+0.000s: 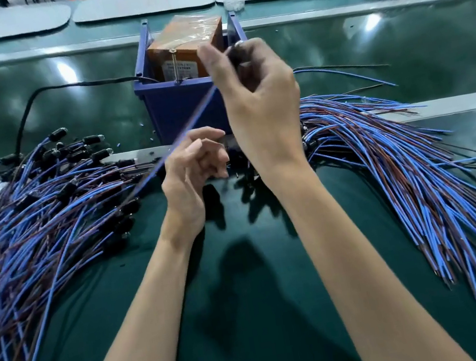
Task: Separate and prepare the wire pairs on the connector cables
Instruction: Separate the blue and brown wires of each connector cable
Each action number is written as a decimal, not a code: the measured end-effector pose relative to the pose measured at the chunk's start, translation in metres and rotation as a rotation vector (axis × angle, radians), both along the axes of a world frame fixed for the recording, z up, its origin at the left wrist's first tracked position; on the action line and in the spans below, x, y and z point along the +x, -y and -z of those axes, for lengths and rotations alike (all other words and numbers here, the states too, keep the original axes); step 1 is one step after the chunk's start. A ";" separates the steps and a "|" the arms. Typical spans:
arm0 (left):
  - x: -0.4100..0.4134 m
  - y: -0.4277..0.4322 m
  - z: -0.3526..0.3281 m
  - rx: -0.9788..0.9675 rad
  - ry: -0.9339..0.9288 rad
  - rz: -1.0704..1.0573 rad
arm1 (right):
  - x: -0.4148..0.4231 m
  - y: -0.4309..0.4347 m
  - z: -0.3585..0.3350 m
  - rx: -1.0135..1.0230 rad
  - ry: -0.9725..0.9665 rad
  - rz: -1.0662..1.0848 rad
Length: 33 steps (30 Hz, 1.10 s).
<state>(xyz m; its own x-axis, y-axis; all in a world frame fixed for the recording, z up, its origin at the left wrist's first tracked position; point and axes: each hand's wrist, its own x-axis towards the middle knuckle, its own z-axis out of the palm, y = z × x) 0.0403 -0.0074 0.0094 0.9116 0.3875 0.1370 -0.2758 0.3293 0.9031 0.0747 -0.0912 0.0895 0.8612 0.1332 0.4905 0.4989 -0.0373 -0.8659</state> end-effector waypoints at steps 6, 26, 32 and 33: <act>-0.003 -0.003 0.000 -0.052 -0.006 -0.072 | -0.002 0.003 0.006 -0.013 -0.051 -0.052; 0.002 -0.010 -0.005 -0.453 0.043 -0.022 | 0.019 0.025 -0.001 -0.279 -0.102 0.037; 0.004 -0.008 -0.002 -0.263 -0.084 -0.125 | 0.016 0.022 -0.003 -0.242 -0.120 -0.042; 0.003 -0.007 -0.003 -0.253 -0.076 -0.112 | 0.016 0.022 -0.003 -0.247 -0.124 -0.046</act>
<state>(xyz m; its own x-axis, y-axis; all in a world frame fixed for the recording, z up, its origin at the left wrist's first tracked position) 0.0435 -0.0003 0.0123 0.8653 0.4993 -0.0438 -0.2579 0.5184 0.8154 0.0910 -0.1130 0.0921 0.9028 0.2759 0.3299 0.3961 -0.2347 -0.8877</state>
